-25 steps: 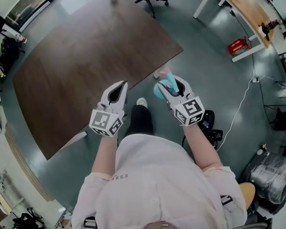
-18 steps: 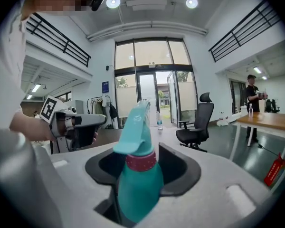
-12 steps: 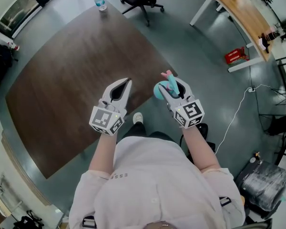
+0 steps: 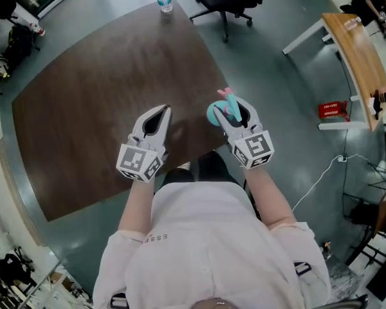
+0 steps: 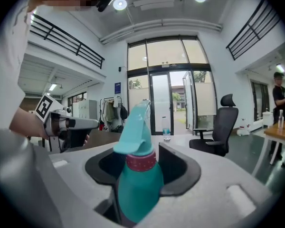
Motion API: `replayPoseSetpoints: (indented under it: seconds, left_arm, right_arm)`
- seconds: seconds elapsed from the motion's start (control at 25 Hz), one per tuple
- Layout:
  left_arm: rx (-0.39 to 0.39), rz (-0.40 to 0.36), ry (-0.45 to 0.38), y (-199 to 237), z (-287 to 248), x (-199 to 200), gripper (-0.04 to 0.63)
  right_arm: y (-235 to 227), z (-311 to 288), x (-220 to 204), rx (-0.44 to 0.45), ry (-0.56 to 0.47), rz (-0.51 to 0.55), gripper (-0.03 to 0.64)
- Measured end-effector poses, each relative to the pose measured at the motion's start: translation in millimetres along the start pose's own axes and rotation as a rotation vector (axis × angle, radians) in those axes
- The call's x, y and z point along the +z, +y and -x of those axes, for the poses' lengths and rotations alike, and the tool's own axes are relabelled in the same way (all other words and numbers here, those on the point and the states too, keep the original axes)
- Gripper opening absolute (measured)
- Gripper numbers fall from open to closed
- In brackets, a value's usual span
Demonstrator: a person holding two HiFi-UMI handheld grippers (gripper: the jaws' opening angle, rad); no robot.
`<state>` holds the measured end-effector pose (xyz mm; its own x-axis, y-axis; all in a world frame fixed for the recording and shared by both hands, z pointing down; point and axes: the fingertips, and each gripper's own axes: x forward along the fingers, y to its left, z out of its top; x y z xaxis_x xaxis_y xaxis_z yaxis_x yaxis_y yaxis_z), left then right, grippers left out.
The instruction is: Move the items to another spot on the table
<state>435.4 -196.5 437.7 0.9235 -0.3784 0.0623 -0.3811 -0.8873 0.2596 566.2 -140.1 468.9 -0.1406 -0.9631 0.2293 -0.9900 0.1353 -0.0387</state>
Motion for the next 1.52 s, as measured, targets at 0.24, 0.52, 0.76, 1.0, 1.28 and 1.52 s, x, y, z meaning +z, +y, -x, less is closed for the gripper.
replayPoseSetpoints:
  seconds: [0.24,0.52,0.76,1.0,1.28,1.52]
  left_arm:
    - [0.174,0.008,-0.042,35.0,-8.0,3.0,0.015]
    - [0.267,0.030,-0.022,60.9,-15.7,-22.4,0.015]
    - [0.288,0.034,-0.005,76.5,-17.8,-43.4,0.015]
    - [0.276,0.049,0.004,78.5,-15.7,-53.9,0.015]
    - [0.257,0.048,-0.016,71.4,-7.6,-38.1,0.015]
    - [0.210,0.049,-0.007,54.1,11.8,-13.7,0.015]
  right_arm:
    - [-15.6,-54.6,-4.0,0.140,0.035,0.052,0.193]
    - [-26.6,-94.9,-25.9,0.221,0.056,0.082,0.193]
    - [-26.3,-113.4,-52.6,0.252,0.058,0.078,0.193]
    - [-17.1,-113.9,-61.9,0.277,0.034,0.078,0.194]
    - [-22.2,-110.3,-58.9,0.217,0.064,0.075,0.308]
    - [-25.6,-76.1,-37.2,0.055,0.070,-0.005,0.308]
